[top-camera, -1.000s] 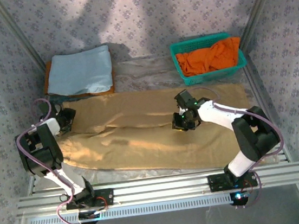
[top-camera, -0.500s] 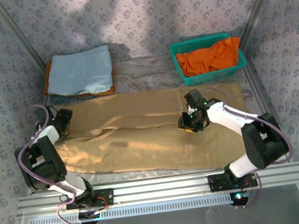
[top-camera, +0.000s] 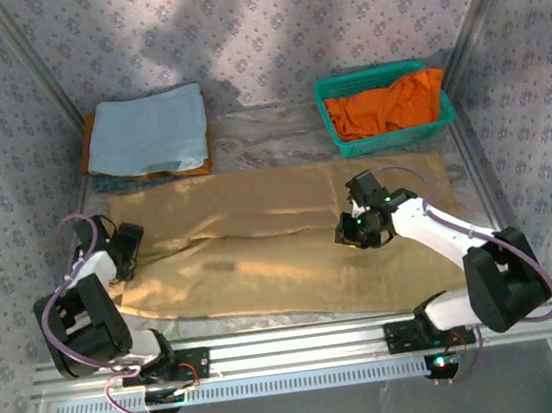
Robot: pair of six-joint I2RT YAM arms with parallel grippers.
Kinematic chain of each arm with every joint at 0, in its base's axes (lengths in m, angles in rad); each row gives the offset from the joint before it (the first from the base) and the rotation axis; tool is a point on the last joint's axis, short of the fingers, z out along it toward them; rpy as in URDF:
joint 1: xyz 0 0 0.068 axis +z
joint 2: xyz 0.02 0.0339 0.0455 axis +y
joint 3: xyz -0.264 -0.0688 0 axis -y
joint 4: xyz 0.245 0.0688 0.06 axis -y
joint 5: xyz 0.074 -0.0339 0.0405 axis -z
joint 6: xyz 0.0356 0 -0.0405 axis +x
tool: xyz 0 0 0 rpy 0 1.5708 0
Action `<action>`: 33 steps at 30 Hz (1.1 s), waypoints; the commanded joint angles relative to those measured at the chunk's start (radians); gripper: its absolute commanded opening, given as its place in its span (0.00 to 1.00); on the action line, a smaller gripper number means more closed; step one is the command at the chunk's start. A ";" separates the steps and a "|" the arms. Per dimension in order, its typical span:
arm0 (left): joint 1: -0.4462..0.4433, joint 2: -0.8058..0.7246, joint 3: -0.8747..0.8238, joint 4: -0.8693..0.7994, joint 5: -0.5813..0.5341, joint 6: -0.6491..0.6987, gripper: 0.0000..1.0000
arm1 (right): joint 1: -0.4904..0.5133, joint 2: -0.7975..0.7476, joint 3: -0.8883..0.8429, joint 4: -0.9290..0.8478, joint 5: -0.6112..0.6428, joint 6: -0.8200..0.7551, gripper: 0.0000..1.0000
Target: Fold and stack the trousers
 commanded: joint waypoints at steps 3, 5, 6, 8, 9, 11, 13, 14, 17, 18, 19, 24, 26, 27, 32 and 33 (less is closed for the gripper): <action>0.074 0.009 -0.121 -0.010 -0.047 -0.069 0.86 | 0.005 -0.050 -0.005 -0.069 0.027 0.015 0.25; 0.080 -0.027 -0.145 0.003 -0.032 -0.061 0.87 | 0.002 -0.052 -0.001 -0.073 0.027 0.014 0.26; 0.084 -0.039 -0.145 0.004 0.000 -0.054 0.87 | 0.001 -0.049 0.004 -0.076 0.028 0.011 0.26; 0.085 -0.075 -0.120 -0.024 0.057 -0.051 0.88 | -0.003 -0.042 0.019 -0.086 0.032 0.002 0.26; 0.084 -0.104 -0.100 -0.053 0.078 -0.043 0.88 | -0.006 -0.037 0.030 -0.091 0.032 -0.003 0.26; 0.085 -0.178 -0.046 -0.159 0.065 -0.029 0.89 | -0.008 -0.031 0.049 -0.091 0.032 -0.009 0.27; 0.085 -0.267 0.000 -0.274 0.020 -0.019 0.89 | -0.009 -0.023 0.063 -0.089 0.030 -0.012 0.27; 0.085 -0.312 0.025 -0.333 -0.002 -0.011 0.88 | -0.007 -0.016 0.066 -0.084 0.025 -0.013 0.27; 0.083 -0.424 0.054 -0.462 -0.067 -0.005 0.88 | 0.002 0.007 0.074 -0.071 0.014 -0.010 0.27; 0.084 -0.452 0.047 -0.479 -0.089 -0.004 0.87 | 0.007 0.015 0.078 -0.067 0.010 -0.011 0.27; 0.084 -0.470 0.034 -0.497 -0.107 -0.010 0.87 | 0.014 0.020 0.081 -0.066 0.009 -0.010 0.27; 0.088 -0.454 -0.038 -0.496 -0.155 -0.023 0.85 | 0.041 0.022 0.080 -0.064 0.009 -0.011 0.27; 0.095 -0.427 -0.055 -0.466 -0.200 -0.016 0.85 | 0.044 0.018 0.072 -0.061 0.009 -0.010 0.27; 0.106 -0.406 -0.059 -0.450 -0.218 -0.018 0.85 | 0.046 0.014 0.065 -0.058 0.009 -0.008 0.26; 0.190 -0.264 -0.099 -0.343 -0.209 -0.042 0.85 | 0.041 -0.022 0.038 -0.069 0.015 -0.005 0.26; 0.199 -0.236 -0.105 -0.335 -0.193 -0.052 0.85 | 0.036 -0.031 0.033 -0.076 0.017 -0.008 0.26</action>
